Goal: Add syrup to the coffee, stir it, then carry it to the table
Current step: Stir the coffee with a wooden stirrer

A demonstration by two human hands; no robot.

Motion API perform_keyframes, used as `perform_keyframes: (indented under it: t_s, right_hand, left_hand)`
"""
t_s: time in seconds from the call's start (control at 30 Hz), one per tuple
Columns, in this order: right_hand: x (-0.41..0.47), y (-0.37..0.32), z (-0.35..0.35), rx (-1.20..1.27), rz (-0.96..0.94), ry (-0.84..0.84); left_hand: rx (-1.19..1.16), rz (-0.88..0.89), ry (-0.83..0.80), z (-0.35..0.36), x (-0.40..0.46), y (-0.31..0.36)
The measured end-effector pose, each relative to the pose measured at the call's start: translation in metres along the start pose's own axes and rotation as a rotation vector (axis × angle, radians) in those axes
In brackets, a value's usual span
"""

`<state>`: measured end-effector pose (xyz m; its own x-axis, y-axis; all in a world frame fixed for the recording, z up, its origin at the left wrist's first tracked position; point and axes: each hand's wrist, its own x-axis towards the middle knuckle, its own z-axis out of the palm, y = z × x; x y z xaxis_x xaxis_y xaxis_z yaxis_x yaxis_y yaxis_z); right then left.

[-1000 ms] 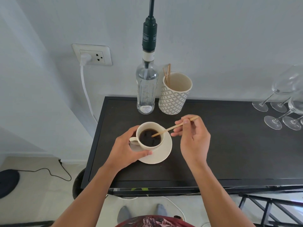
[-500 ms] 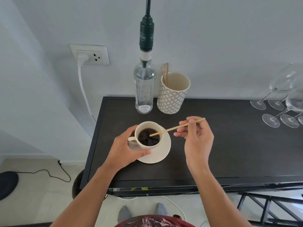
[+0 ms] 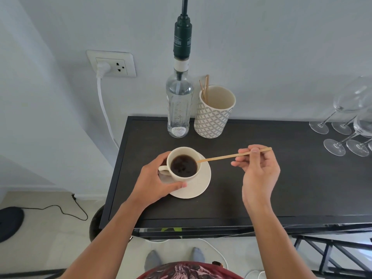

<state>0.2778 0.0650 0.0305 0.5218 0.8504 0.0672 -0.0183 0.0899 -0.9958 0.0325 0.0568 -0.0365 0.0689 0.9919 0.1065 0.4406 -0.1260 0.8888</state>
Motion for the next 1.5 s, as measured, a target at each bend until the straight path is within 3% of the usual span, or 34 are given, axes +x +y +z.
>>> perform_keyframes:
  t_s: [0.37, 0.6, 0.83, 1.23, 1.4, 1.5]
  right_hand:
    - [0.0, -0.014, 0.013, 0.183, 0.06, 0.011]
    - [-0.007, 0.005, 0.033, 0.056, 0.194, 0.005]
    - [0.008, 0.004, 0.015, 0.012, 0.174, 0.103]
    - [0.017, -0.006, 0.0, 0.203, 0.099, 0.146]
    - [0.016, -0.01, 0.003, 0.304, 0.154, 0.053]
    - [0.014, -0.007, 0.009, 0.319, 0.196, -0.003]
  left_hand:
    - [0.034, -0.007, 0.0, 0.001, 0.0, -0.001]
    - [0.029, -0.002, -0.001, 0.001, 0.0, -0.001]
    - [0.034, -0.017, 0.0, 0.0, 0.0, -0.001]
    - [0.001, -0.064, 0.015, -0.001, -0.004, 0.005]
    - [0.097, -0.143, 0.039, -0.008, -0.023, 0.005]
    - [0.369, -0.194, 0.112, -0.02, -0.043, 0.002]
